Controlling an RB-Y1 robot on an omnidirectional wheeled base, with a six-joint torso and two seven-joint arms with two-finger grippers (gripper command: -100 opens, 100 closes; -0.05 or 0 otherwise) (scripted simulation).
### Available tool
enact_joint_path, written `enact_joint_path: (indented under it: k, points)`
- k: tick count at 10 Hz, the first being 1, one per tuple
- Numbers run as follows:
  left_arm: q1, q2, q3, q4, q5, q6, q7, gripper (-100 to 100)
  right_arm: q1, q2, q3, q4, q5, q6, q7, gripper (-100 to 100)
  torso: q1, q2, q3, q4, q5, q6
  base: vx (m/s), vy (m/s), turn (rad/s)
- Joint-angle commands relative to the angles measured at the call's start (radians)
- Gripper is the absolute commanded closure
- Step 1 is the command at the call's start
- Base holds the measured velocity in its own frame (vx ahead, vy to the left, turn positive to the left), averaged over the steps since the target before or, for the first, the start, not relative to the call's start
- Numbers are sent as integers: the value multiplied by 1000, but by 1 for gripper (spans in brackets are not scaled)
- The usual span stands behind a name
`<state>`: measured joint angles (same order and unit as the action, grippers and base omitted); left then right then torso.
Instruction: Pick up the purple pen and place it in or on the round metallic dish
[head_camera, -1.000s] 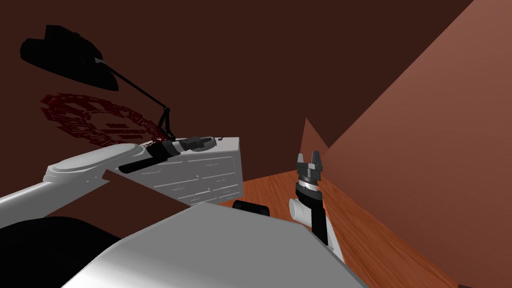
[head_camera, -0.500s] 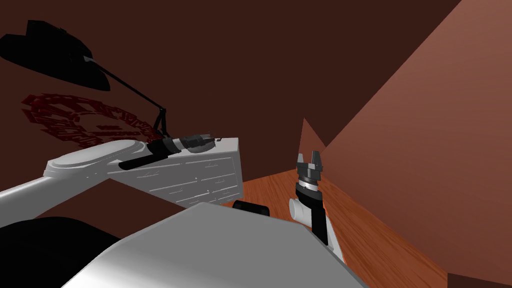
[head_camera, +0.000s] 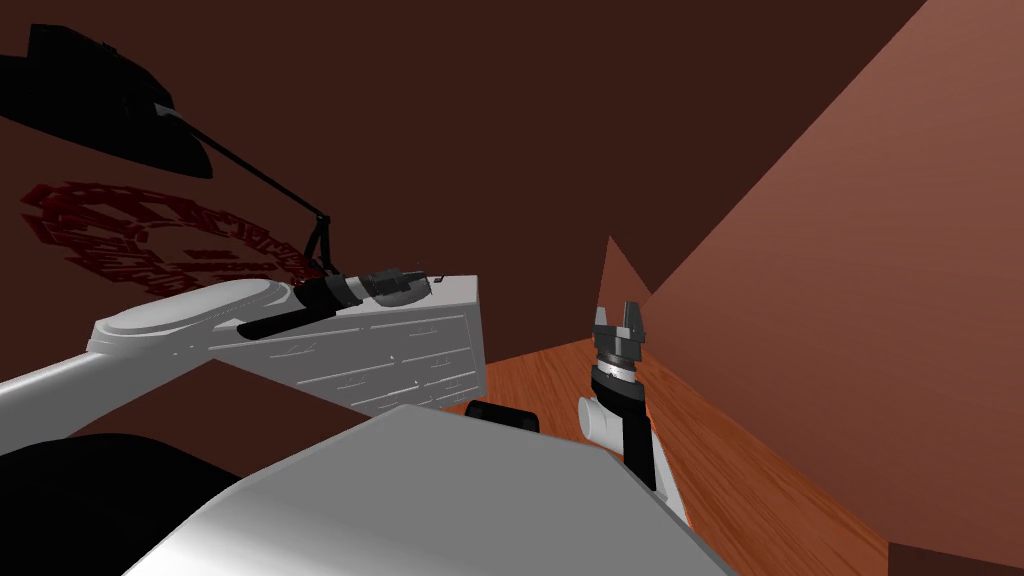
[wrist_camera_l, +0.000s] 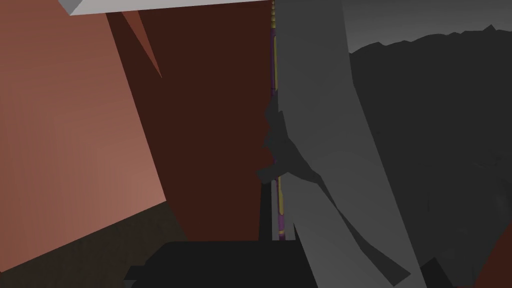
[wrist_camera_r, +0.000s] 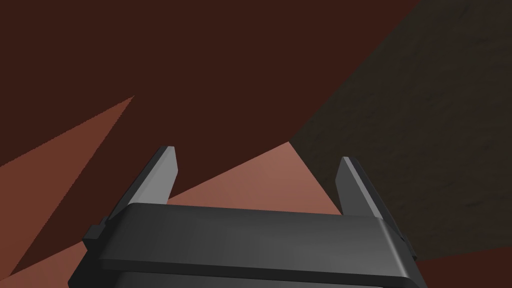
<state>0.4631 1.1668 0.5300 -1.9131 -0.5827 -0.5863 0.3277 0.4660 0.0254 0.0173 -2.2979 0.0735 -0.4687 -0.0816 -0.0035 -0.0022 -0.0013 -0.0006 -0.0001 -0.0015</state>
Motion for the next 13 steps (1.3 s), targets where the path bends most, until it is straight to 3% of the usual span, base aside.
enact_joint_path:
  k: [1, 3, 4, 5, 6, 7, 11, 12, 13]
  points:
    - [0, 0, 0, 0, 0, 0, 0, 100, 0, 0, 0, 0, 0, 0, 0, 0, 0, 0, 0, 0, 0, 0, 0, 0, 0]
    - [0, 0, 0, 0, 0, 0, 0, 100, 0, 0, 0, 0, 0, 0, 0, 0, 0, 0, 0, 0, 0, 0, 0, 0, 0]
    - [0, 0, 0, 0, 0, 0, 0, 0, 0, 0, 0, 0, 0, 0, 0, 0, 0, 0, 0, 0, 0, 0, 0, 0, 0]
    - [0, 0, 0, 0, 0, 0, 0, 100, 0, 0, 0, 0, 0, 0, 0, 0, 0, 0, 0, 0, 0, 0, 0, 0, 0]
    - [0, 0, 0, 0, 0, 0, 0, 0, 0, 0, 0, 0, 0, 0, 0, 0, 0, 0, 0, 0, 0, 0, 0, 0, 0]
    - [4, 28, 22, 13, 6, 11, 24, 100, 0, 0, 0, 0, 0, 0, 0, 0, 0, 0, 0, 0, 0, 0, -9, 37, 146]
    - [13, 98, 82, 53, 22, 43, 87, 100, 0, 0, 0, 0, 0, 0, 0, 0, 8, 1, 1, 1, 2, -3, 6, 68, 140]
    - [7, 86, 66, 44, 18, 37, 73, 100, 0, 0, 0, 0, 0, 0, 0, 0, 9, 0, 0, 0, 3, -3, 9, 31, 21]
    - [5, 88, 67, 45, 19, 41, 76, -100, 0, 0, 0, 0, 0, 0, 0, 0, 8, 0, 0, -1, 4, -2, 0, 0, 0]
